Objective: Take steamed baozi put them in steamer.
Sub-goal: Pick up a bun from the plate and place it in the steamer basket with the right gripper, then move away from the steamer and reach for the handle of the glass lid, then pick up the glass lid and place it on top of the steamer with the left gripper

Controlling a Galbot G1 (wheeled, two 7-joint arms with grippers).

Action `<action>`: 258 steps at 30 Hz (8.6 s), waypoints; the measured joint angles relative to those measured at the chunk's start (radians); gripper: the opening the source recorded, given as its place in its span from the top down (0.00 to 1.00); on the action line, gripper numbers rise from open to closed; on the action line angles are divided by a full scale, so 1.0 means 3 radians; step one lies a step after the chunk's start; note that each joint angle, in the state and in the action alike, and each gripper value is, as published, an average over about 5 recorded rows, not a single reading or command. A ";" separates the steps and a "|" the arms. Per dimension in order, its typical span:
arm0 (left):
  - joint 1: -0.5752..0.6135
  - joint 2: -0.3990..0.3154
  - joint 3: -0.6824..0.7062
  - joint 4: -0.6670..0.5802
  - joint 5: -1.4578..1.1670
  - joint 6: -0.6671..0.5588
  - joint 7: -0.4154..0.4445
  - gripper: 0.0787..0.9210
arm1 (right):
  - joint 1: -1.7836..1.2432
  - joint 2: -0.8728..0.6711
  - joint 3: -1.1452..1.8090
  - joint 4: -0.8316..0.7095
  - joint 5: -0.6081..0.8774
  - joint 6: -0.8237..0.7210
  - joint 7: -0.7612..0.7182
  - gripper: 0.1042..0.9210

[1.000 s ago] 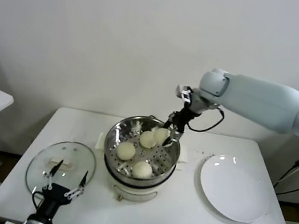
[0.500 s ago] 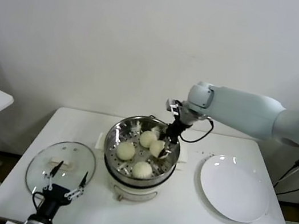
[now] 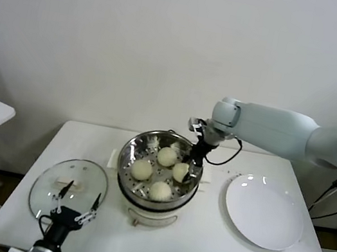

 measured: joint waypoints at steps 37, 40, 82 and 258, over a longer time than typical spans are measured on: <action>0.0011 0.0000 -0.0005 0.0005 0.0019 -0.0002 -0.0001 0.12 | 0.0015 -0.0050 0.0135 0.0022 -0.0032 0.0043 -0.0030 0.12; -0.0002 0.0000 -0.0009 0.0009 0.0015 0.0001 -0.0003 0.12 | 0.0066 -0.0105 0.0196 0.0083 -0.0009 0.0055 -0.0034 0.12; -0.0125 -0.0109 -0.0030 -0.0095 0.0241 -0.0130 -0.0158 0.12 | -0.5095 -0.1739 0.6274 0.2245 -0.1152 0.0826 0.2097 0.12; -0.1764 0.0397 0.1916 -0.0058 0.4270 0.2943 -0.0033 0.91 | -0.6495 -0.0654 0.7477 0.1418 -0.1716 0.1650 0.2658 0.12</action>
